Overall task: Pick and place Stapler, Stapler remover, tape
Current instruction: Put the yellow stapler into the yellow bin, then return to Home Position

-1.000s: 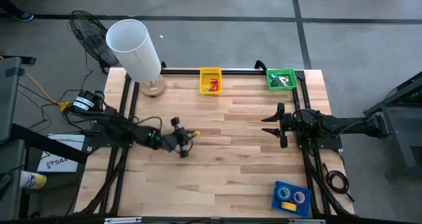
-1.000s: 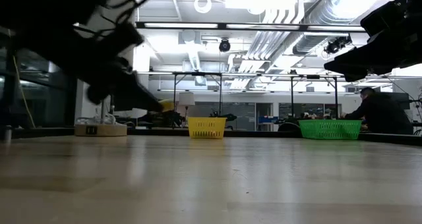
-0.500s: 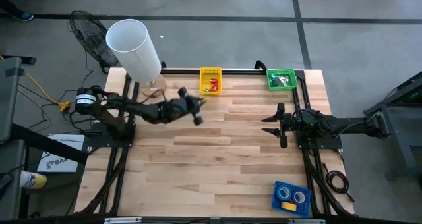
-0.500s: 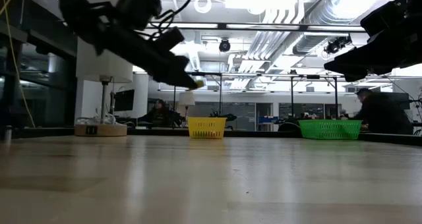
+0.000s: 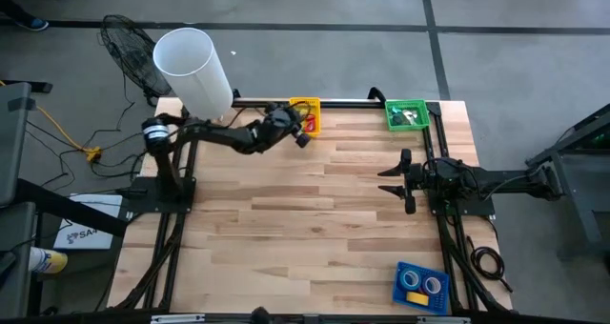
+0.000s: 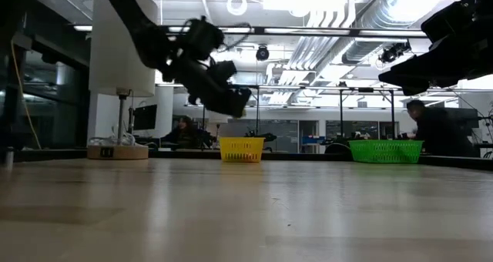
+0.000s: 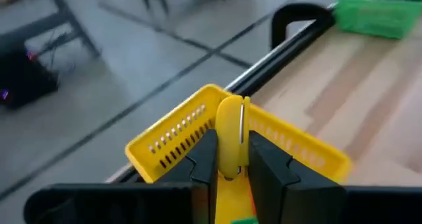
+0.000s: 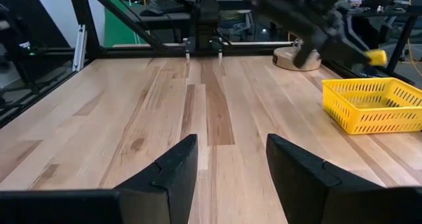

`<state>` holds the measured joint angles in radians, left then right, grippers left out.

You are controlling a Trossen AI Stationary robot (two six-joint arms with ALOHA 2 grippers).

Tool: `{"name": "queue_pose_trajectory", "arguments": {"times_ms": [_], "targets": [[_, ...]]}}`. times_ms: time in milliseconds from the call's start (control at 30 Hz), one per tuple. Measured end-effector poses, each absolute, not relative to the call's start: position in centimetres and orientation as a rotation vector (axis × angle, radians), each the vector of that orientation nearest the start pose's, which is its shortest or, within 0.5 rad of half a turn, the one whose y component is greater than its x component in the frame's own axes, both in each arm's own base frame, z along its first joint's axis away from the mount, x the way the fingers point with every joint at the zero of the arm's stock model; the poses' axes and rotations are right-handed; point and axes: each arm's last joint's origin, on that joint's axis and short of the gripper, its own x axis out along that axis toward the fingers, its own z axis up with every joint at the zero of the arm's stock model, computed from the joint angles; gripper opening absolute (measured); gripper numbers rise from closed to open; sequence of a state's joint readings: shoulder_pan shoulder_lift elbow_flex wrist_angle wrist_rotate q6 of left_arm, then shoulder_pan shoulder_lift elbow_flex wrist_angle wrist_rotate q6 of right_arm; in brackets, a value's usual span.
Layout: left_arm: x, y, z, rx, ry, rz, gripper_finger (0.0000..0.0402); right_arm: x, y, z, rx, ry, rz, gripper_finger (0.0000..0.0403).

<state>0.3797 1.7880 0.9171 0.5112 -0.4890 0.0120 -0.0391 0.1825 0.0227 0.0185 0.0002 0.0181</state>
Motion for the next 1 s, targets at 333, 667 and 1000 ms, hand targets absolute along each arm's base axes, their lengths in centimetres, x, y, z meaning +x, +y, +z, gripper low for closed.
{"name": "queue_pose_trajectory", "arguments": {"times_ms": [333,667,1000], "targets": [[36.1,17.8,16.3,-0.114,0.434,0.988,0.0064,10.8,-0.4,15.8,0.021,0.142,-0.041,0.0172],[36.6,17.9,16.9,-0.133,0.507,0.997,0.0101,10.8,-0.4,15.8,0.021,0.142,-0.041,0.0171],[36.5,17.9,16.8,-0.149,0.506,1.002,0.0153,10.8,-0.4,15.8,0.021,0.142,-0.041,0.017]]}}
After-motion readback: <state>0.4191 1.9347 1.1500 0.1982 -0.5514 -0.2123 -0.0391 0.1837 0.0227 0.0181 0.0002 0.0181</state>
